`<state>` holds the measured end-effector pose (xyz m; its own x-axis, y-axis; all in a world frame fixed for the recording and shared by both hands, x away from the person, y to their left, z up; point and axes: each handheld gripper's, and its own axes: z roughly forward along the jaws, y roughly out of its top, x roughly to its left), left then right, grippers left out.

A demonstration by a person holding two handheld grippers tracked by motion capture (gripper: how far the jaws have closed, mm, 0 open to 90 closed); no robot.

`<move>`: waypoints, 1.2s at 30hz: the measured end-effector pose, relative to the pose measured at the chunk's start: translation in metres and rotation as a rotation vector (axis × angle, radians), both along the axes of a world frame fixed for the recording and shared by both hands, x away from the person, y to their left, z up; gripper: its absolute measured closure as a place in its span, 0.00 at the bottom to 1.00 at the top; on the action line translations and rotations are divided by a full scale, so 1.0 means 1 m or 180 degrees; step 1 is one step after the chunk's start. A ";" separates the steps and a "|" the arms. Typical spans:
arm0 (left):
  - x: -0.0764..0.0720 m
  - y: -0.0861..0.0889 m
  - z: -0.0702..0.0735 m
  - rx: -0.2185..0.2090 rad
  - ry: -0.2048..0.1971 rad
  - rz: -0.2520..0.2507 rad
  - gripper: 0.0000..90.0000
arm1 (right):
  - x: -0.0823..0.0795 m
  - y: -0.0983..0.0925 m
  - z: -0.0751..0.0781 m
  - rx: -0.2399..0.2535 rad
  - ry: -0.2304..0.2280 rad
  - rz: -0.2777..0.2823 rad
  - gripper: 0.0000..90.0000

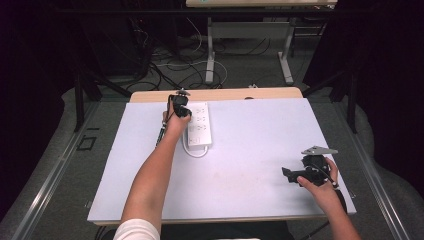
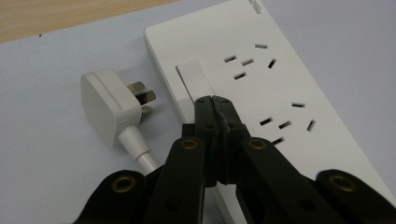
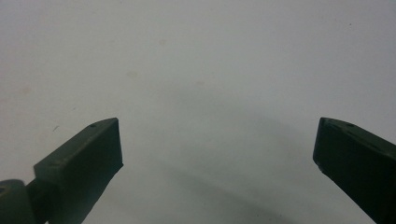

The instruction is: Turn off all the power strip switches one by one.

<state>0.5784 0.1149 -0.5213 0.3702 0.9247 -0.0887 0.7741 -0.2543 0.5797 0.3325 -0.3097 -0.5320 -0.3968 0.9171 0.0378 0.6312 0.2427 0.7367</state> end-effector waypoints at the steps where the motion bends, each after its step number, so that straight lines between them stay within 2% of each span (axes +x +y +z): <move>1: 0.000 0.000 0.000 0.0001 -0.0002 0.0000 1.00 | 0.000 0.000 0.000 -0.0003 -0.0002 0.0002 0.01; 3: 0.000 0.000 0.000 -0.0040 -0.0001 0.0031 1.00 | 0.000 0.000 -0.001 -0.0012 -0.0007 -0.0001 0.01; 7: 0.001 0.002 0.001 -0.0021 -0.0013 0.0001 1.00 | 0.000 0.000 -0.001 -0.0002 0.0000 0.0001 0.01; 15: 0.005 0.008 0.008 -0.0083 -0.0045 0.0035 1.00 | 0.001 0.000 -0.001 -0.0010 0.0013 -0.0019 0.01; 18: 0.007 0.009 0.009 -0.0147 -0.0030 0.0048 1.00 | 0.001 0.000 -0.001 -0.0009 0.0011 -0.0019 0.01; 36: 0.020 0.012 0.016 -0.0158 -0.0132 0.0046 1.00 | 0.001 -0.001 -0.005 0.0012 0.0040 -0.0034 0.01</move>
<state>0.5980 0.1268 -0.5052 0.3613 0.9248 -0.1195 0.7525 -0.2134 0.6231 0.3337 -0.3104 -0.5367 -0.3865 0.9211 0.0463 0.6430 0.2331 0.7295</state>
